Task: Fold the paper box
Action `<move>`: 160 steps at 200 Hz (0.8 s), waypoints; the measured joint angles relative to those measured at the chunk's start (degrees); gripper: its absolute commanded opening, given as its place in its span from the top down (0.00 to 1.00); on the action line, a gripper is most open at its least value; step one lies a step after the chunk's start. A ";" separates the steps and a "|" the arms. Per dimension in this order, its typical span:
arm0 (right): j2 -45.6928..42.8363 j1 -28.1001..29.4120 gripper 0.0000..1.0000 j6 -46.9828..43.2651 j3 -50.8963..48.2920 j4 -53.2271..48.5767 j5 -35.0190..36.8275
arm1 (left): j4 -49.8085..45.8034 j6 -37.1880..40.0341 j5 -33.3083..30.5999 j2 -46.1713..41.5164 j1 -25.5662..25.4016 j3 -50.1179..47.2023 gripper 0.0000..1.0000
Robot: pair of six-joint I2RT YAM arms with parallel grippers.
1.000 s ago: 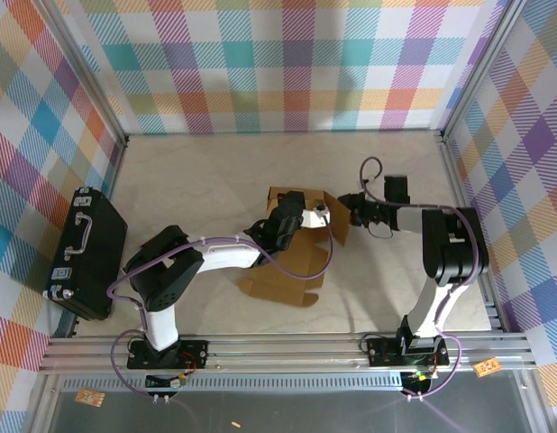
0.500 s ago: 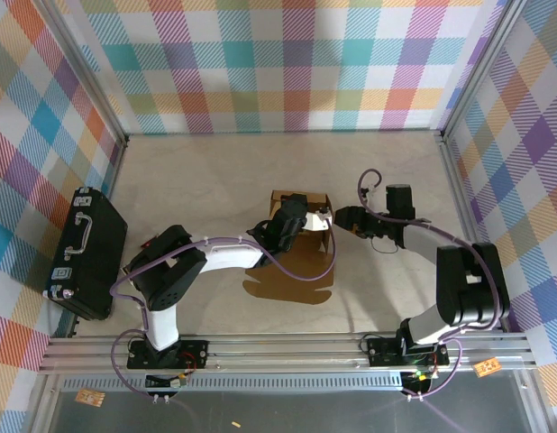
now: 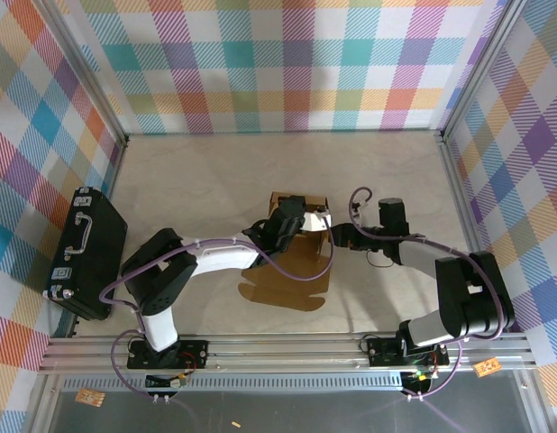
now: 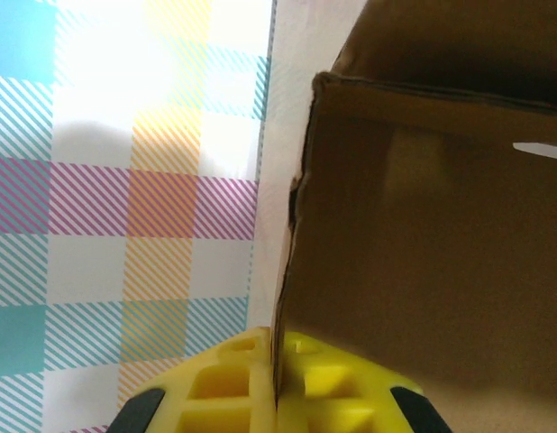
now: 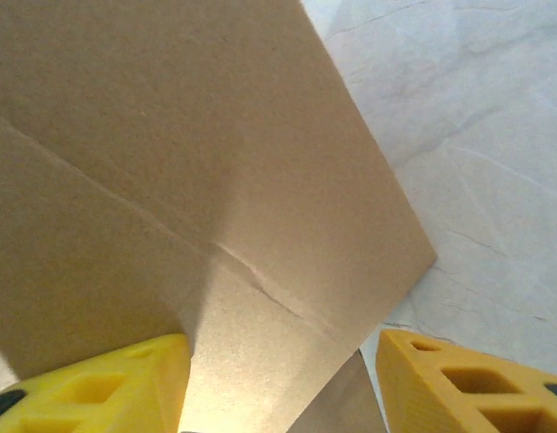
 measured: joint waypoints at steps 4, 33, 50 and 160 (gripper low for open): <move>0.00 0.42 0.39 -0.13 -0.07 0.28 0.07 | -0.48 -0.37 0.07 -0.24 0.00 -0.13 1.00; 0.00 2.03 0.36 -1.18 -0.90 2.78 1.60 | -2.21 -2.73 0.26 -1.64 0.02 -0.98 1.00; 0.00 2.95 0.35 -1.62 -0.98 4.28 3.04 | -2.89 -4.57 0.35 -2.05 0.13 -0.98 1.00; -4.61 9.64 0.49 -5.86 -9.33 22.01 13.09 | -6.49 -11.34 3.43 -3.34 0.07 0.00 1.00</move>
